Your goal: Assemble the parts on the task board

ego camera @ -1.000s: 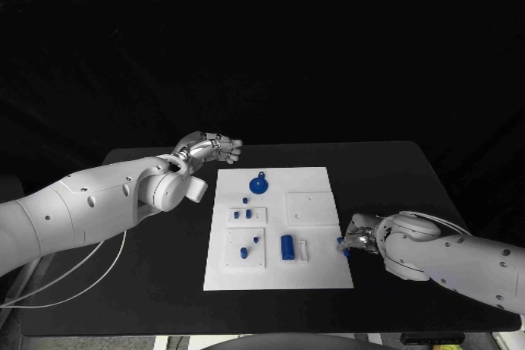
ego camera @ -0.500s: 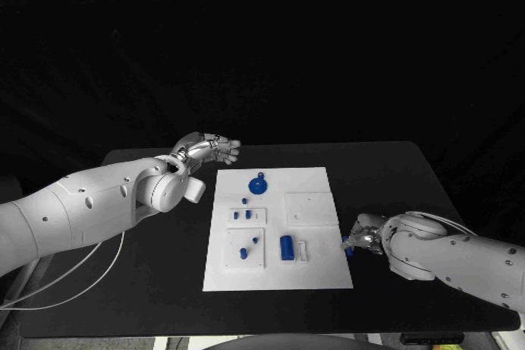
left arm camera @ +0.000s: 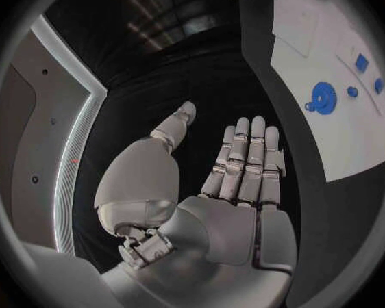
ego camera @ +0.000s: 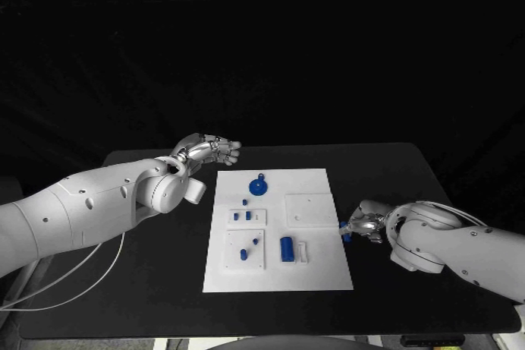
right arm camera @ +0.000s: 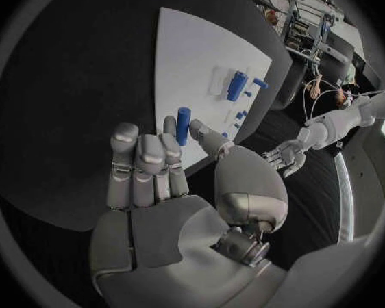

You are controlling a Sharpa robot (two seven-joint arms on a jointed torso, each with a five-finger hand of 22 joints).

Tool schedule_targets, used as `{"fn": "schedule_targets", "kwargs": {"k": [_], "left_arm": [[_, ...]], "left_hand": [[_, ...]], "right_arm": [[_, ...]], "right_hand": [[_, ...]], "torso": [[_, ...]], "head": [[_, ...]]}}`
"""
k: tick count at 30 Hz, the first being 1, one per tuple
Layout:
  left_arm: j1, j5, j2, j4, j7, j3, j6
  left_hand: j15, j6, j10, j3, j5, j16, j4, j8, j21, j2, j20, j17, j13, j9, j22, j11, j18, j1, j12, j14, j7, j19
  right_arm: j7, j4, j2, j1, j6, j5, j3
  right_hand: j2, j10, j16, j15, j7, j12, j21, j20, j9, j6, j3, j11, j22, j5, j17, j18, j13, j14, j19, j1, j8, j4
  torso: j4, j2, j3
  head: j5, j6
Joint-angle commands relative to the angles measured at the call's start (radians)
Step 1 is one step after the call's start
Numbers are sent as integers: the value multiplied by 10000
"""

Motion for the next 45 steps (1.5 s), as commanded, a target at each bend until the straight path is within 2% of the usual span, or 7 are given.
{"fn": "schedule_targets", "kwargs": {"k": [1, 10, 17, 23, 27, 35, 45], "left_arm": [[10, -31, 19, 27, 66, 7, 115], [10, -31, 33, 34, 67, 7, 120], [10, -31, 42, 32, 65, 7, 133], [10, -31, 35, 43, 64, 7, 133], [10, -31, 37, 56, 62, 7, 135], [10, -32, 45, 57, 60, 7, 141], [10, -32, 35, 64, 58, 7, 135]], "left_hand": [[28, -35, -21, 4, -15, -39, 42, 14, -39, -4, 67, 11, -6, -11, 14, 29, 161, -67, -42, -21, 3, 32], [27, -35, -20, 2, -15, -40, 43, 16, -42, -2, 66, 17, -6, -13, 19, 27, 161, -69, -42, -16, 2, 33], [26, -34, -19, 0, -15, -42, 48, 18, -44, 4, 66, 22, -6, -14, 22, 26, 161, -75, -42, -12, 2, 35], [25, -36, -18, -2, -16, -43, 50, 18, -45, 4, 65, 25, -6, -15, 25, 25, 161, -78, -42, -11, 2, 36], [25, -36, -17, -3, -16, -45, 51, 18, -46, 4, 65, 27, -6, -16, 26, 25, 161, -80, -42, -11, 2, 37], [25, -38, -14, -6, -16, -49, 54, 19, -49, 5, 65, 31, -5, -17, 30, 23, 161, -84, -40, -11, 3, 37], [24, -39, -12, -7, -17, -53, 52, 20, -53, 5, 63, 36, -5, -19, 34, 21, 161, -83, -40, -10, 2, 37]], "right_arm": [[64, 140, 115, -15, -148, 504, -16], [77, 125, 637, -36, 72, 958, -63], [100, -14, 992, -240, 143, 1055, -149], [86, -156, 1287, -367, 357, 1042, -173], [82, -338, 1471, -441, 362, 973, -270], [163, -551, 1639, -530, 15, 457, -274], [224, -493, 1650, -530, 50, 613, -274]], "right_hand": [[17, 85, -18, -94, -5, 44, 64, 65, 13, 67, 12, -27, 185, -45, -6, 436, 15, -9, 4, -103, 44, 52], [3, 94, -13, -102, -10, 50, 70, 59, 16, 76, -12, -34, 183, -44, -5, 436, 19, -9, 6, -143, 47, 63], [-3, 104, -13, -105, -12, 64, 71, 56, 16, 75, -25, -35, 182, -44, -5, 436, 29, -10, 6, -166, 46, 70], [-9, 112, -13, -108, -13, 74, 71, 52, 15, 72, -37, -37, 180, -44, -5, 436, 37, -13, 4, -184, 44, 70], [-6, 97, -14, -110, -13, 55, 71, 48, 15, 67, -53, -38, 179, -45, -6, 436, 28, -15, 2, -211, 40, 76], [-1, 114, -15, -111, -14, 81, 70, 45, 15, 66, -66, -39, 177, -44, -7, 436, 47, -18, -1, -235, 39, 82], [14, 153, -13, -118, -22, 131, 72, 34, 21, 85, -66, -46, 175, -44, -6, 436, 79, -20, 1, -229, 49, 63]], "torso": [[14, 12, 6], [5, 10, 4], [4, 14, 11], [4, 15, 25], [9, 13, 23], [4, 9, 11], [8, 13, 8]], "head": [[-9, -13], [31, -39], [37, -48], [37, -59], [46, -63], [69, -67], [92, -84]]}}
